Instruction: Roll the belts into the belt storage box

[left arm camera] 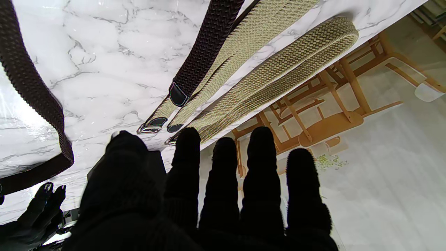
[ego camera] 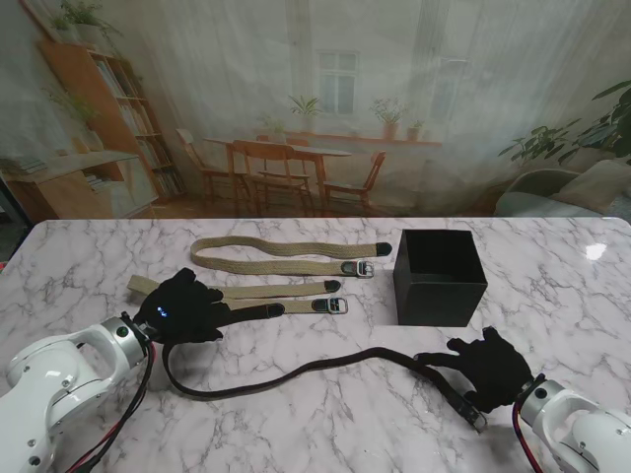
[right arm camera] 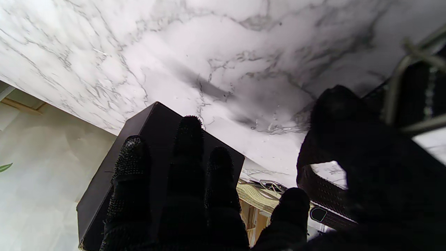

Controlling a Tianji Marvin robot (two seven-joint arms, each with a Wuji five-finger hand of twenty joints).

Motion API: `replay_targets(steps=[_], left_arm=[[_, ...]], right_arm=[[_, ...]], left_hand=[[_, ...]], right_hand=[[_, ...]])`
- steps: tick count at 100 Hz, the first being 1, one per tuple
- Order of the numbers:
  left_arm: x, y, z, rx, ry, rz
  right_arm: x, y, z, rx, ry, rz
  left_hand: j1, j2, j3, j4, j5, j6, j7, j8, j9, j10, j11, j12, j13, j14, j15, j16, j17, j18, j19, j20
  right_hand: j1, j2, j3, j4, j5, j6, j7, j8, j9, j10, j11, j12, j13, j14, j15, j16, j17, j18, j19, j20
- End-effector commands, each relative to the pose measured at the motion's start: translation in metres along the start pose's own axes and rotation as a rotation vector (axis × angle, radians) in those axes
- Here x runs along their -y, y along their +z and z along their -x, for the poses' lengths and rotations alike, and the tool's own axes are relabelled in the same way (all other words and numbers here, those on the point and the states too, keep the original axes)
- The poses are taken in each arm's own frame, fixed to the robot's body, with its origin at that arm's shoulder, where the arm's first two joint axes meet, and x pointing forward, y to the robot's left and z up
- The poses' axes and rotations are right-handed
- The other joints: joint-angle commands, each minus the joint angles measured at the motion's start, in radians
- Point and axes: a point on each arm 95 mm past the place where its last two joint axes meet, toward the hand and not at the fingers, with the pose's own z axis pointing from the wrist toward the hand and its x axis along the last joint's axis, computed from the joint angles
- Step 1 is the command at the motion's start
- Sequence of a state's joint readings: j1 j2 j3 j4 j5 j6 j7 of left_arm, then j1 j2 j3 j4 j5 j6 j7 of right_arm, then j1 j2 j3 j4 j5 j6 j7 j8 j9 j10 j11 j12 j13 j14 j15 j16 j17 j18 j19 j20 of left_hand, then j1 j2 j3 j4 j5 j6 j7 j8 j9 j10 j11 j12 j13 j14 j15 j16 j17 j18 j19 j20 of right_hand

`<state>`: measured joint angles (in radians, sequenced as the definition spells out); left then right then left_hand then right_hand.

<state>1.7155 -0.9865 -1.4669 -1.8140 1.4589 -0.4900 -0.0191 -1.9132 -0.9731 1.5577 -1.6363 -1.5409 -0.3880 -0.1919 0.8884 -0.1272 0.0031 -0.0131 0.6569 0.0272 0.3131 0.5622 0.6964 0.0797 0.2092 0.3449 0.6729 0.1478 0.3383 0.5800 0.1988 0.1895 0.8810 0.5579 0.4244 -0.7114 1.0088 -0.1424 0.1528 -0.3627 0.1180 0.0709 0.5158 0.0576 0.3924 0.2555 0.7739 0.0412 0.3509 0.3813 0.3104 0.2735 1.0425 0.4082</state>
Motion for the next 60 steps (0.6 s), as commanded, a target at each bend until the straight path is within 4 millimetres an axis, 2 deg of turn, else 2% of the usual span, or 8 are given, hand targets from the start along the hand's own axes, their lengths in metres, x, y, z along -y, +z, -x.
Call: replay_targets(steps=[1, 4, 10, 26, 30, 33, 42, 60], left_arm=[[-0.0027, -0.0001, -0.0007, 0.004, -0.004, 0.013], [-0.0028, -0.0002, -0.0006, 0.004, -0.004, 0.013], [-0.0029, -0.0003, -0.0004, 0.005, -0.003, 0.011], [-0.0035, 0.0, -0.0005, 0.004, -0.005, 0.008], [-0.0036, 0.0001, -0.0006, 0.004, -0.005, 0.008], [-0.0037, 0.0002, -0.0007, 0.004, -0.005, 0.008], [-0.0039, 0.0003, -0.001, 0.003, -0.006, 0.009], [-0.0041, 0.0005, -0.0018, -0.001, -0.005, 0.012]], right_arm=[[0.0035, 0.0008, -0.0003, -0.016, 0.012, 0.007], [0.004, 0.0012, -0.0005, -0.022, 0.019, 0.011], [0.0049, 0.0023, -0.0003, -0.035, 0.031, 0.022], [0.0069, 0.0032, -0.0008, -0.045, 0.071, 0.025], [0.0072, 0.0037, -0.001, -0.048, 0.08, 0.032], [0.0073, 0.0039, -0.0016, -0.047, 0.087, 0.033], [0.0078, 0.0038, -0.0026, -0.048, 0.096, 0.038], [0.0087, 0.0037, -0.0034, -0.045, 0.09, 0.038]], left_hand=[[0.024, 0.036, -0.014, 0.001, 0.01, -0.008, -0.011, 0.011, 0.016, 0.017, -0.016, 0.002, -0.005, 0.019, -0.027, -0.011, -0.013, 0.043, -0.028, 0.022], [0.026, 0.035, -0.013, 0.002, 0.009, -0.008, -0.012, 0.01, 0.015, 0.018, -0.016, 0.002, -0.005, 0.02, -0.027, -0.01, -0.013, 0.043, -0.028, 0.022], [0.025, 0.036, -0.014, 0.001, 0.009, -0.009, -0.012, 0.01, 0.015, 0.016, -0.016, 0.002, -0.006, 0.019, -0.028, -0.011, -0.013, 0.041, -0.027, 0.022], [0.031, 0.033, -0.012, 0.002, 0.007, -0.009, -0.012, 0.01, 0.016, 0.015, -0.015, 0.002, -0.004, 0.019, -0.026, -0.01, -0.012, 0.042, -0.027, 0.023], [0.03, 0.034, -0.013, 0.002, 0.007, -0.008, -0.012, 0.01, 0.015, 0.016, -0.015, 0.002, -0.004, 0.018, -0.026, -0.01, -0.012, 0.042, -0.027, 0.023], [0.031, 0.033, -0.013, 0.002, 0.007, -0.009, -0.012, 0.01, 0.015, 0.016, -0.015, 0.002, -0.004, 0.02, -0.027, -0.01, -0.013, 0.042, -0.027, 0.023], [0.032, 0.032, -0.013, 0.002, 0.007, -0.01, -0.012, 0.011, 0.014, 0.015, -0.015, 0.002, -0.004, 0.02, -0.027, -0.01, -0.013, 0.043, -0.027, 0.023], [0.035, 0.029, -0.012, 0.001, 0.012, -0.013, -0.006, 0.015, 0.014, 0.015, -0.014, 0.002, -0.004, 0.019, -0.027, -0.01, -0.013, 0.043, -0.026, 0.024]], right_hand=[[0.001, -0.059, 0.038, -0.007, 0.007, -0.024, -0.12, 0.11, -0.034, -0.006, 0.016, -0.007, 0.003, -0.02, -0.037, -0.01, -0.004, -0.002, -0.011, -0.007], [0.013, -0.06, 0.047, -0.005, 0.01, -0.041, -0.142, 0.137, -0.039, -0.01, 0.015, -0.007, 0.003, -0.022, -0.036, -0.011, -0.004, -0.002, -0.011, -0.008], [0.038, -0.057, 0.078, -0.001, 0.027, -0.077, -0.141, 0.144, -0.046, -0.017, 0.017, -0.006, 0.005, -0.03, -0.036, -0.011, -0.001, -0.003, -0.011, -0.008], [0.095, -0.016, 0.164, 0.006, 0.113, -0.079, -0.108, 0.162, -0.113, -0.002, -0.006, -0.015, -0.018, -0.025, -0.043, -0.015, -0.015, 0.0, -0.022, -0.013], [0.109, -0.006, 0.175, 0.002, 0.12, -0.079, -0.032, 0.189, -0.123, -0.003, -0.004, -0.017, -0.023, -0.025, -0.038, -0.017, -0.015, 0.001, -0.023, -0.012], [0.123, 0.006, 0.177, 0.002, 0.119, -0.08, 0.084, 0.126, -0.133, 0.002, -0.007, -0.021, -0.027, -0.022, -0.037, -0.022, -0.018, 0.004, -0.026, -0.012], [0.141, 0.014, 0.178, 0.008, 0.181, -0.09, 0.289, 0.135, -0.144, 0.008, -0.021, -0.028, -0.037, -0.015, -0.038, -0.025, -0.024, 0.009, -0.034, -0.014], [0.063, -0.058, 0.124, -0.011, 0.416, -0.15, 0.498, 0.183, -0.131, 0.017, -0.04, -0.037, -0.048, -0.002, -0.044, -0.03, -0.046, 0.024, -0.055, -0.021]])
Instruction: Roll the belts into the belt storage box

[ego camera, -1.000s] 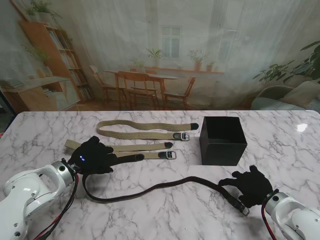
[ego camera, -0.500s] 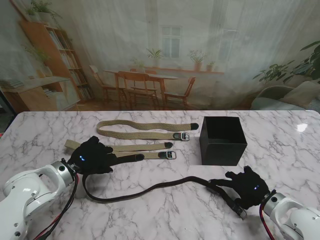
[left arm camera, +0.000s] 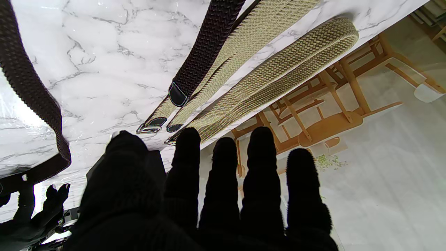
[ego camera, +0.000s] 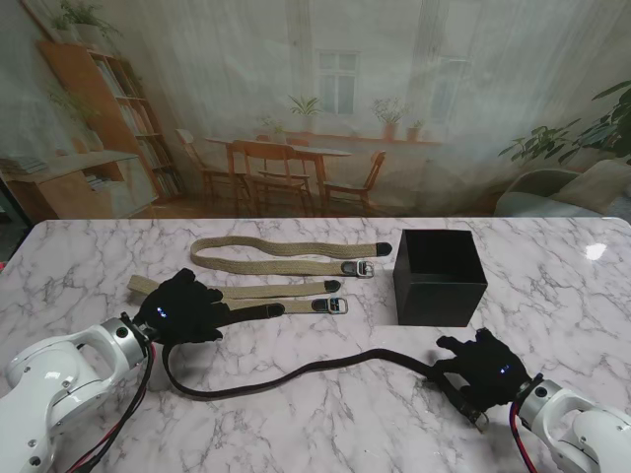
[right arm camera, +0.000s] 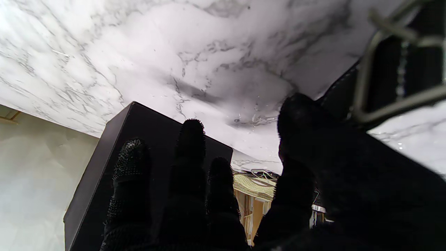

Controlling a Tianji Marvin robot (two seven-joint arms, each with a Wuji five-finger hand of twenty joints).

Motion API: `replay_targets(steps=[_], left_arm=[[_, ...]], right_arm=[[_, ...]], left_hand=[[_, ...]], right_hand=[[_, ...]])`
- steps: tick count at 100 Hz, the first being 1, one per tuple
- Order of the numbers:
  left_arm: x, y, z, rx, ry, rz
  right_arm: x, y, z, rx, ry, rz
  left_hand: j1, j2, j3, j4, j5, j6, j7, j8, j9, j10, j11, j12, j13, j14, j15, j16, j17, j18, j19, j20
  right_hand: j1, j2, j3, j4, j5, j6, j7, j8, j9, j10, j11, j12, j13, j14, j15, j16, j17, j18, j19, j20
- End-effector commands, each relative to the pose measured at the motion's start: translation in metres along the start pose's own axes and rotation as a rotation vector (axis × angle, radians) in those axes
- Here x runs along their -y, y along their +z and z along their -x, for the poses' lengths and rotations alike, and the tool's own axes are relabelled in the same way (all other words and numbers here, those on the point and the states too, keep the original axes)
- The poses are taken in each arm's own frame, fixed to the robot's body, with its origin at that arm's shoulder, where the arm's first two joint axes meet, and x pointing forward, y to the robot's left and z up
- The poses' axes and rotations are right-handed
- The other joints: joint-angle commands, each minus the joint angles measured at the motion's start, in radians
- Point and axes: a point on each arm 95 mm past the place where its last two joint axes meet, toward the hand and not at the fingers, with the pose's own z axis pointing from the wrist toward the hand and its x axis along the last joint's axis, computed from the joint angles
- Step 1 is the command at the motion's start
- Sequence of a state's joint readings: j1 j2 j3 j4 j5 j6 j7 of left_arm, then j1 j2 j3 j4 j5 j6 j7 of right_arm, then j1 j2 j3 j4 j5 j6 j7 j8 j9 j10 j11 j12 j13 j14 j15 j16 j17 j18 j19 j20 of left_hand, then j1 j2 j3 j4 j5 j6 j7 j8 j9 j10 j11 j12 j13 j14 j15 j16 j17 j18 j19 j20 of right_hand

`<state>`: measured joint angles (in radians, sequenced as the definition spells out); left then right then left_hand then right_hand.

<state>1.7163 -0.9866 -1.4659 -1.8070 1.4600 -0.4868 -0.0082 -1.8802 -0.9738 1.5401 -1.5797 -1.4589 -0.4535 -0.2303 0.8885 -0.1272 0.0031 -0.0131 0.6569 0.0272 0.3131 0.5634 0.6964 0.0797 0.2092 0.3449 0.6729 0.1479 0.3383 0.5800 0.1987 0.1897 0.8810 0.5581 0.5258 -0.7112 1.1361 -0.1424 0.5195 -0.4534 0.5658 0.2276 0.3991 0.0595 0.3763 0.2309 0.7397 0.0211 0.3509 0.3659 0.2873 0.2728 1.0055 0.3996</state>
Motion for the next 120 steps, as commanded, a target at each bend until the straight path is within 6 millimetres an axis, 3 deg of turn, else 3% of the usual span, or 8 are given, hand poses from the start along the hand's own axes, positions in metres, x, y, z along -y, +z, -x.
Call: replay_targets(steps=[1, 15, 26, 57, 75, 86, 97, 120], left_arm=[[-0.002, 0.001, -0.002, -0.003, -0.002, 0.016], [-0.002, 0.001, -0.002, -0.005, -0.003, 0.017], [-0.001, 0.002, -0.002, -0.009, -0.004, 0.016], [0.004, 0.007, -0.002, -0.022, -0.011, 0.004], [0.007, 0.012, -0.005, -0.042, -0.02, 0.006], [0.006, 0.017, -0.01, -0.077, -0.028, 0.034], [0.0, 0.022, -0.017, -0.113, -0.045, 0.088], [-0.016, 0.031, -0.032, -0.17, -0.098, 0.224]], right_arm=[[0.003, -0.001, -0.003, -0.001, -0.009, -0.007], [0.003, 0.001, -0.003, 0.004, -0.014, 0.004], [0.002, 0.005, -0.004, 0.0, 0.005, 0.004], [-0.005, 0.026, -0.007, -0.029, 0.042, 0.036], [-0.005, 0.034, -0.009, -0.037, 0.053, 0.05], [-0.004, 0.033, -0.008, -0.035, 0.042, 0.042], [-0.003, 0.031, -0.009, -0.031, 0.033, 0.037], [-0.002, 0.029, -0.01, -0.031, 0.023, 0.028]], left_hand=[[0.035, 0.028, -0.013, 0.001, 0.013, -0.013, -0.006, 0.014, 0.015, 0.015, -0.014, 0.002, -0.003, 0.018, -0.027, -0.01, -0.013, 0.042, -0.026, 0.023], [0.034, 0.029, -0.012, 0.001, 0.015, -0.012, -0.004, 0.015, 0.014, 0.014, -0.014, 0.002, -0.005, 0.019, -0.027, -0.01, -0.013, 0.042, -0.027, 0.023], [0.033, 0.029, -0.013, 0.001, 0.016, -0.015, -0.002, 0.016, 0.014, 0.015, -0.015, 0.002, -0.005, 0.018, -0.028, -0.01, -0.014, 0.044, -0.027, 0.023], [0.031, 0.032, -0.014, 0.001, 0.017, -0.016, -0.001, 0.017, 0.014, 0.016, -0.016, 0.001, -0.007, 0.02, -0.028, -0.01, -0.015, 0.042, -0.029, 0.023], [0.023, 0.042, -0.015, 0.0, 0.017, -0.013, -0.003, 0.016, 0.014, 0.019, -0.017, 0.001, -0.008, 0.022, -0.029, -0.011, -0.017, 0.044, -0.03, 0.024], [0.004, 0.06, -0.02, -0.001, 0.011, -0.006, -0.012, 0.008, 0.01, 0.021, -0.019, 0.001, -0.012, 0.024, -0.03, -0.011, -0.019, 0.041, -0.031, 0.024], [-0.028, 0.089, -0.024, 0.0, 0.009, 0.002, -0.036, -0.026, 0.0, 0.025, -0.026, -0.002, -0.023, 0.024, -0.037, -0.014, -0.027, 0.045, -0.041, 0.022], [-0.125, 0.098, -0.045, -0.01, -0.07, 0.051, -0.098, -0.078, -0.065, 0.052, -0.057, -0.015, -0.064, 0.037, -0.059, -0.027, -0.048, 0.043, -0.067, 0.015]], right_hand=[[-0.044, -0.058, -0.016, -0.013, 0.056, -0.063, 0.064, 0.031, -0.012, 0.016, -0.025, -0.013, -0.015, 0.019, -0.045, -0.015, -0.024, 0.026, -0.02, -0.013], [-0.126, -0.057, -0.103, -0.027, 0.09, -0.068, 0.154, 0.089, 0.015, 0.018, -0.026, -0.012, -0.014, 0.026, -0.049, -0.017, -0.025, 0.041, -0.027, -0.016], [-0.172, -0.027, -0.16, -0.032, 0.081, -0.041, 0.182, 0.264, 0.037, -0.002, 0.0, 0.002, -0.009, 0.024, -0.053, -0.014, -0.023, 0.047, -0.028, -0.016], [-0.27, -0.033, -0.189, -0.041, 0.13, 0.045, 0.268, 0.351, 0.132, -0.085, 0.026, 0.012, 0.015, 0.018, -0.038, 0.0, -0.011, 0.059, -0.012, -0.003], [-0.201, 0.066, -0.291, -0.076, 0.156, 0.061, 0.274, 0.253, 0.199, -0.143, -0.005, 0.006, 0.027, 0.01, -0.041, 0.002, -0.003, 0.053, -0.004, 0.0], [-0.156, 0.054, -0.228, -0.04, 0.094, 0.039, 0.212, 0.227, 0.189, -0.078, -0.017, 0.001, 0.023, 0.017, -0.047, -0.002, 0.0, 0.048, -0.002, -0.002], [-0.122, 0.043, -0.176, -0.086, 0.081, 0.001, 0.218, 0.223, 0.186, -0.044, -0.01, 0.004, 0.023, 0.019, -0.05, -0.005, 0.0, 0.046, -0.002, -0.005], [-0.112, 0.039, -0.125, -0.085, 0.063, -0.014, 0.211, 0.205, 0.179, -0.031, -0.007, 0.006, 0.019, 0.023, -0.054, -0.008, -0.001, 0.043, -0.005, -0.007]])
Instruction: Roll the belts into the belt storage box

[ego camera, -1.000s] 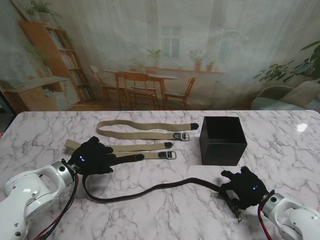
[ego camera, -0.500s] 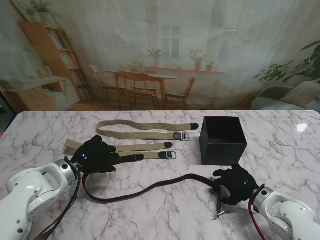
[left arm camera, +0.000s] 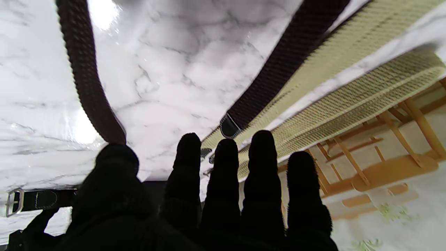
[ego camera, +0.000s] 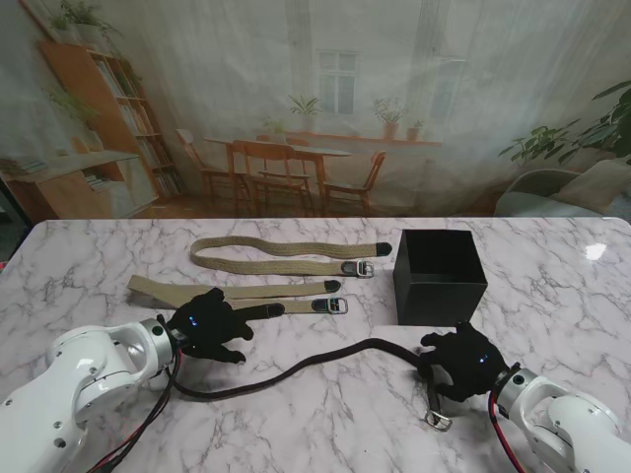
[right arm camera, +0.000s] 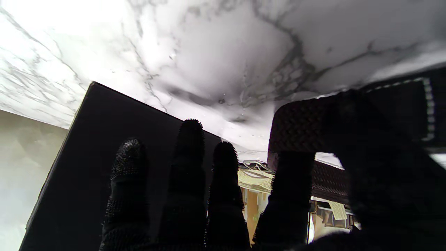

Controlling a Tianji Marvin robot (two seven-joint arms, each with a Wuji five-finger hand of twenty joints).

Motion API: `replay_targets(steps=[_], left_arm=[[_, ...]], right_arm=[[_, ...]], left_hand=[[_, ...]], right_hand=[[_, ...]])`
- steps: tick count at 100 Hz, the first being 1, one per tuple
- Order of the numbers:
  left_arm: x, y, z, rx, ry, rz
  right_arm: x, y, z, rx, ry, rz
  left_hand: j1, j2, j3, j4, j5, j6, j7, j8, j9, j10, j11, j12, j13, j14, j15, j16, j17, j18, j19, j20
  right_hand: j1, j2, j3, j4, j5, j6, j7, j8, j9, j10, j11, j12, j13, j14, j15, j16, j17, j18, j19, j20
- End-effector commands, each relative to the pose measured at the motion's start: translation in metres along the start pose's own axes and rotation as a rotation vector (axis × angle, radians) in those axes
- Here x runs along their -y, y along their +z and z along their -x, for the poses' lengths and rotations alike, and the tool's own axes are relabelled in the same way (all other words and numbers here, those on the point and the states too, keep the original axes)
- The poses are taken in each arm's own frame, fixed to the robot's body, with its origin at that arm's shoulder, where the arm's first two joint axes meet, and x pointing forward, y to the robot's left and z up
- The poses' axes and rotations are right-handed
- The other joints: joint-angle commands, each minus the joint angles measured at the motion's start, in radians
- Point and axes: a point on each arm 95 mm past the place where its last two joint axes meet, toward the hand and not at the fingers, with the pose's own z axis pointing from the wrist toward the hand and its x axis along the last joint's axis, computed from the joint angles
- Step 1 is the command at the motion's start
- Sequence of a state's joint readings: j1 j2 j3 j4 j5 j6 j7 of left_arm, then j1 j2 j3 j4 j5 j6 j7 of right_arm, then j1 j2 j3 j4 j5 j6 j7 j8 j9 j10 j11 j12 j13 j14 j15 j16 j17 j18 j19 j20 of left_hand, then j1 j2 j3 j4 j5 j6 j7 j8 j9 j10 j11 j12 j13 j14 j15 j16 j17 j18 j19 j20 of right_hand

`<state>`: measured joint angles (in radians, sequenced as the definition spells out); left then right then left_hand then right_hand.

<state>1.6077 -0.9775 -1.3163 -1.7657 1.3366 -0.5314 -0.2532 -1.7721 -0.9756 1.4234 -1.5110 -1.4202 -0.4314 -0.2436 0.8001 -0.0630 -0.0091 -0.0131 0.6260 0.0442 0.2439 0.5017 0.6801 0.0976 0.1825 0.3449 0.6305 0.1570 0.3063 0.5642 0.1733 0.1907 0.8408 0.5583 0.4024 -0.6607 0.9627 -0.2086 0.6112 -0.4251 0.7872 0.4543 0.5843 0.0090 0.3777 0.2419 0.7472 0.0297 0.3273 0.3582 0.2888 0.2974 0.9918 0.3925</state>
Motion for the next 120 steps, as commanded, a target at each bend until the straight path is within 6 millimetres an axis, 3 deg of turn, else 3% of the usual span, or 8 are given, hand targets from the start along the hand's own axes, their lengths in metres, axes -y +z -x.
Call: replay_targets(steps=[1, 9, 33, 50, 59, 67, 83, 120], left_arm=[[-0.011, 0.003, -0.005, -0.019, -0.034, 0.068], [-0.017, 0.005, -0.009, -0.041, -0.037, 0.106], [-0.026, 0.001, -0.015, -0.071, -0.043, 0.168], [-0.03, -0.005, -0.022, -0.102, 0.01, 0.201], [-0.034, -0.004, -0.022, -0.092, 0.039, 0.226], [-0.037, -0.003, -0.022, -0.076, 0.053, 0.234], [-0.042, -0.002, -0.019, -0.05, 0.065, 0.252], [-0.053, -0.016, -0.009, 0.028, 0.1, 0.294]], right_arm=[[0.002, -0.002, -0.002, -0.001, -0.008, -0.01], [0.001, -0.004, -0.002, 0.0, -0.014, -0.016], [-0.001, -0.015, -0.002, 0.0, -0.049, -0.049], [0.003, -0.019, -0.004, 0.008, -0.03, -0.033], [0.004, -0.019, -0.004, 0.014, -0.02, -0.024], [0.004, -0.02, -0.004, 0.019, -0.01, -0.024], [0.004, -0.023, -0.001, 0.028, -0.018, -0.008], [0.011, -0.026, 0.004, 0.087, -0.015, 0.036]], left_hand=[[-0.043, 0.03, -0.035, -0.011, -0.045, 0.035, -0.033, -0.018, -0.053, 0.036, -0.032, -0.016, -0.024, 0.028, -0.028, -0.011, -0.023, 0.043, -0.027, 0.014], [-0.105, -0.012, -0.036, -0.012, -0.09, 0.054, -0.07, -0.044, -0.084, 0.045, -0.043, -0.022, -0.037, 0.029, -0.032, -0.015, -0.024, 0.04, -0.033, 0.017], [-0.182, -0.143, -0.018, -0.009, -0.089, 0.012, -0.074, -0.057, -0.164, 0.056, -0.072, -0.036, -0.091, 0.031, -0.056, -0.03, -0.053, 0.043, -0.072, 0.018], [-0.054, -0.227, 0.028, 0.01, -0.041, -0.024, -0.028, -0.028, -0.188, 0.053, -0.076, -0.044, -0.09, 0.019, -0.058, -0.039, -0.035, 0.036, -0.081, 0.024], [0.061, -0.189, 0.057, 0.01, 0.031, -0.084, 0.056, 0.029, -0.163, 0.046, -0.062, -0.041, -0.079, 0.011, -0.052, -0.041, -0.024, 0.031, -0.074, 0.03], [0.176, -0.234, 0.068, 0.007, 0.089, -0.139, 0.169, 0.166, -0.142, 0.036, -0.048, -0.036, -0.072, 0.007, -0.047, -0.041, -0.019, 0.026, -0.066, 0.029], [0.263, -0.216, 0.065, 0.012, 0.153, -0.135, 0.394, 0.165, -0.099, 0.025, -0.014, -0.014, -0.054, 0.001, -0.033, -0.034, -0.01, 0.021, -0.039, 0.023], [0.274, -0.217, 0.084, 0.017, 0.14, -0.093, 0.443, 0.187, -0.091, 0.028, 0.002, -0.003, -0.046, 0.0, -0.026, -0.027, -0.007, 0.017, -0.028, 0.021]], right_hand=[[0.013, -0.01, 0.053, -0.016, -0.031, -0.042, -0.013, -0.023, -0.008, 0.019, -0.009, -0.006, 0.01, 0.015, -0.031, -0.001, -0.002, 0.018, 0.008, 0.0], [0.015, -0.009, 0.116, 0.063, -0.061, -0.044, -0.064, -0.015, -0.023, 0.031, -0.011, -0.007, 0.002, 0.018, -0.037, -0.007, -0.004, 0.015, 0.005, -0.004], [0.083, -0.062, 0.206, 0.071, -0.206, -0.048, -0.225, -0.098, -0.074, 0.045, -0.015, -0.009, -0.029, 0.025, -0.059, -0.028, -0.006, 0.001, -0.001, -0.011], [0.092, -0.067, 0.216, 0.07, -0.034, -0.105, -0.065, -0.019, -0.067, 0.048, -0.005, -0.006, -0.028, 0.023, -0.058, -0.036, -0.005, 0.0, 0.0, -0.013], [0.061, -0.089, 0.13, -0.036, 0.004, -0.109, 0.006, 0.025, -0.049, 0.055, 0.022, 0.006, -0.029, 0.026, -0.054, -0.036, -0.01, 0.003, -0.001, -0.014], [0.032, -0.102, 0.049, -0.072, 0.025, -0.095, 0.054, 0.028, -0.042, 0.052, 0.041, 0.017, -0.031, 0.029, -0.052, -0.033, -0.017, 0.009, -0.003, -0.013], [-0.011, -0.072, -0.031, -0.084, 0.061, -0.063, 0.077, 0.006, -0.015, 0.029, 0.043, 0.025, -0.016, 0.026, -0.042, -0.026, -0.01, 0.011, 0.003, -0.009], [-0.075, 0.094, -0.157, -0.066, 0.291, 0.016, 0.191, -0.121, 0.159, -0.047, 0.031, 0.04, 0.035, 0.017, -0.022, -0.004, -0.001, 0.035, 0.018, -0.008]])
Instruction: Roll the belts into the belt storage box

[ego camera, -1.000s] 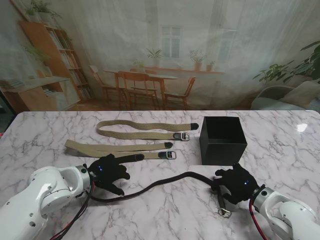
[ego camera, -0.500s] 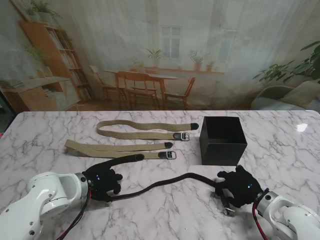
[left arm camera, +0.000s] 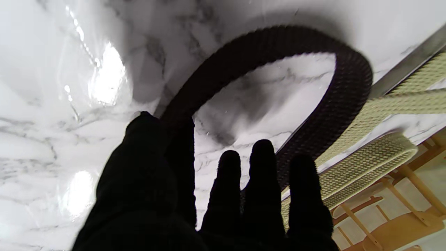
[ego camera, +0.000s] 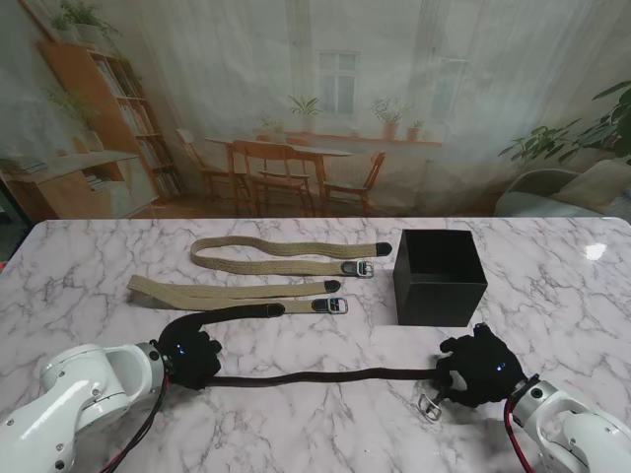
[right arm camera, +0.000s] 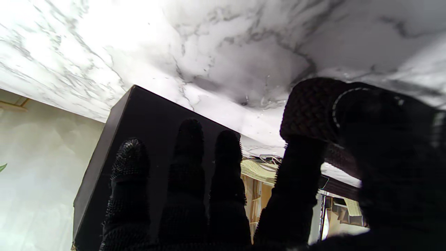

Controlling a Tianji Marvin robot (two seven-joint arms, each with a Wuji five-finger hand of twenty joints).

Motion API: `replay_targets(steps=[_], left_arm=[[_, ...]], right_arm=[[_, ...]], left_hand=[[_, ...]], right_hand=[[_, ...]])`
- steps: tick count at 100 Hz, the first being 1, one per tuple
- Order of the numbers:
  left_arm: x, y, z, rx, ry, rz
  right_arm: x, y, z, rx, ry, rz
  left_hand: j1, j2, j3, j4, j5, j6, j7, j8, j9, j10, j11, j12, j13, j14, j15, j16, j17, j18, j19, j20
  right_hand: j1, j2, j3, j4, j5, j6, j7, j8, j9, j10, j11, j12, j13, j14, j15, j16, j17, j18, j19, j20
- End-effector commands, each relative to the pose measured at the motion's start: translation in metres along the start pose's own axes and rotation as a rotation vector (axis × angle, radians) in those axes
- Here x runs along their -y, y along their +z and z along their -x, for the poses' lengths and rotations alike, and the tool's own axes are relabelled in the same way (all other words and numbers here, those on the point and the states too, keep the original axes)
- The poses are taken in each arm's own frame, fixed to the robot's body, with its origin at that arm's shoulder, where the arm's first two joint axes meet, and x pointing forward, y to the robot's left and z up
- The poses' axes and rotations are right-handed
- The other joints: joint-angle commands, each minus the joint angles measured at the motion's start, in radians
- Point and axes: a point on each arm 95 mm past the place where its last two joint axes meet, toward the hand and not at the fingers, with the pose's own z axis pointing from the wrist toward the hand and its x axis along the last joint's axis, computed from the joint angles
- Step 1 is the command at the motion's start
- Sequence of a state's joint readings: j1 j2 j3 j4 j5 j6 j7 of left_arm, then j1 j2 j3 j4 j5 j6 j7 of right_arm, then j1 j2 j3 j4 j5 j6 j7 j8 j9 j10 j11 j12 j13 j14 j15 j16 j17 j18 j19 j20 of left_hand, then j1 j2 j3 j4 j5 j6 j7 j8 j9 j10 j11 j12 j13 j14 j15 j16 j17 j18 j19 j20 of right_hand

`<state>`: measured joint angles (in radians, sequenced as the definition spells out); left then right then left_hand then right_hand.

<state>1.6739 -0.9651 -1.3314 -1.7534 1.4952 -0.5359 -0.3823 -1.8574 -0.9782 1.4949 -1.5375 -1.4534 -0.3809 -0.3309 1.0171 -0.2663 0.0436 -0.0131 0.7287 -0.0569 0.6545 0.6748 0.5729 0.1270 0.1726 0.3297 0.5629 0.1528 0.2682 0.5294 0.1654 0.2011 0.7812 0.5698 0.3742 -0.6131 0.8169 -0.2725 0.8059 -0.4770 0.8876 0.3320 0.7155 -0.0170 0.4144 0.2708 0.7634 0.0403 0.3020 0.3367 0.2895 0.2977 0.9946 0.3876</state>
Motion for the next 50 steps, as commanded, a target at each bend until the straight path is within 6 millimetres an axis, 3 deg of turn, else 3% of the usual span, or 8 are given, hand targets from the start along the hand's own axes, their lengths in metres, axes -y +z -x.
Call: replay_targets(steps=[1, 10, 19, 27, 38, 43, 50], left_arm=[[-0.007, -0.003, 0.0, 0.014, 0.003, 0.027], [-0.009, -0.006, 0.001, 0.026, 0.004, 0.024], [-0.01, -0.008, 0.001, 0.034, 0.004, 0.017], [-0.009, -0.01, 0.001, 0.04, 0.004, 0.005], [-0.008, -0.013, 0.001, 0.044, 0.008, -0.012], [-0.007, -0.014, 0.001, 0.045, 0.008, -0.018], [-0.006, -0.015, 0.001, 0.047, 0.009, -0.024]], right_arm=[[0.006, -0.001, 0.0, 0.013, 0.014, -0.007], [0.009, 0.002, -0.001, 0.016, 0.022, 0.007], [0.012, 0.007, -0.003, 0.01, 0.03, 0.025], [0.013, 0.01, -0.004, 0.002, 0.041, 0.037], [0.014, 0.014, -0.006, -0.003, 0.078, 0.054], [0.015, 0.016, -0.007, -0.006, 0.098, 0.061], [0.016, 0.017, -0.009, -0.009, 0.11, 0.063]], left_hand=[[0.057, -0.013, 0.031, 0.017, 0.037, 0.008, 0.032, 0.014, 0.016, -0.001, 0.012, 0.013, 0.022, 0.004, 0.012, 0.008, 0.001, 0.006, 0.031, 0.009], [0.054, -0.009, 0.031, 0.017, 0.03, 0.004, 0.033, 0.017, 0.016, 0.0, 0.011, 0.013, 0.021, 0.003, 0.011, 0.008, 0.001, 0.007, 0.031, 0.008], [0.049, -0.003, 0.03, 0.015, 0.024, 0.002, 0.033, 0.019, 0.018, -0.002, 0.011, 0.013, 0.022, 0.005, 0.011, 0.008, 0.0, 0.008, 0.031, 0.007], [0.042, 0.011, 0.027, 0.012, 0.016, 0.0, 0.029, 0.018, 0.017, 0.0, 0.009, 0.012, 0.021, 0.007, 0.009, 0.008, -0.001, 0.009, 0.03, 0.006], [0.039, 0.024, 0.021, 0.008, 0.009, 0.0, 0.026, 0.018, 0.015, 0.0, 0.005, 0.011, 0.019, 0.007, 0.008, 0.007, -0.002, 0.011, 0.029, 0.005], [0.039, 0.026, 0.019, 0.008, 0.009, -0.001, 0.026, 0.018, 0.016, -0.001, 0.005, 0.01, 0.02, 0.008, 0.008, 0.007, -0.003, 0.011, 0.029, 0.004], [0.039, 0.028, 0.016, 0.007, 0.007, 0.0, 0.025, 0.018, 0.016, 0.0, 0.004, 0.009, 0.02, 0.009, 0.008, 0.007, -0.003, 0.013, 0.028, 0.004]], right_hand=[[-0.045, 0.046, -0.011, 0.0, 0.101, 0.075, 0.089, -0.001, 0.032, -0.025, -0.009, 0.01, 0.019, 0.007, 0.004, 0.018, -0.003, 0.034, 0.015, -0.003], [-0.05, 0.061, 0.011, 0.015, 0.191, 0.11, 0.097, -0.015, 0.091, -0.07, -0.006, 0.013, 0.038, -0.005, 0.013, 0.025, 0.006, 0.035, 0.025, -0.002], [-0.05, 0.07, 0.097, 0.022, 0.294, 0.15, 0.122, -0.065, 0.201, -0.151, 0.009, 0.013, 0.078, -0.034, 0.029, 0.034, 0.024, 0.026, 0.043, -0.004], [-0.045, 0.068, 0.138, 0.03, 0.339, 0.186, 0.121, -0.074, 0.286, -0.172, 0.028, 0.019, 0.123, -0.054, 0.048, 0.044, 0.047, 0.017, 0.063, -0.002], [-0.017, 0.036, 0.16, 0.03, 0.348, 0.21, 0.126, -0.069, 0.409, -0.121, 0.071, 0.049, 0.215, -0.061, 0.108, 0.081, 0.104, 0.003, 0.108, 0.01], [0.013, 0.017, 0.156, 0.02, 0.304, 0.198, 0.137, -0.061, 0.467, -0.069, 0.092, 0.074, 0.257, -0.058, 0.142, 0.106, 0.136, -0.01, 0.136, 0.023], [0.039, -0.001, 0.151, 0.01, 0.237, 0.167, 0.162, -0.046, 0.541, -0.048, 0.109, 0.105, 0.321, -0.044, 0.194, 0.142, 0.176, -0.021, 0.17, 0.038]])
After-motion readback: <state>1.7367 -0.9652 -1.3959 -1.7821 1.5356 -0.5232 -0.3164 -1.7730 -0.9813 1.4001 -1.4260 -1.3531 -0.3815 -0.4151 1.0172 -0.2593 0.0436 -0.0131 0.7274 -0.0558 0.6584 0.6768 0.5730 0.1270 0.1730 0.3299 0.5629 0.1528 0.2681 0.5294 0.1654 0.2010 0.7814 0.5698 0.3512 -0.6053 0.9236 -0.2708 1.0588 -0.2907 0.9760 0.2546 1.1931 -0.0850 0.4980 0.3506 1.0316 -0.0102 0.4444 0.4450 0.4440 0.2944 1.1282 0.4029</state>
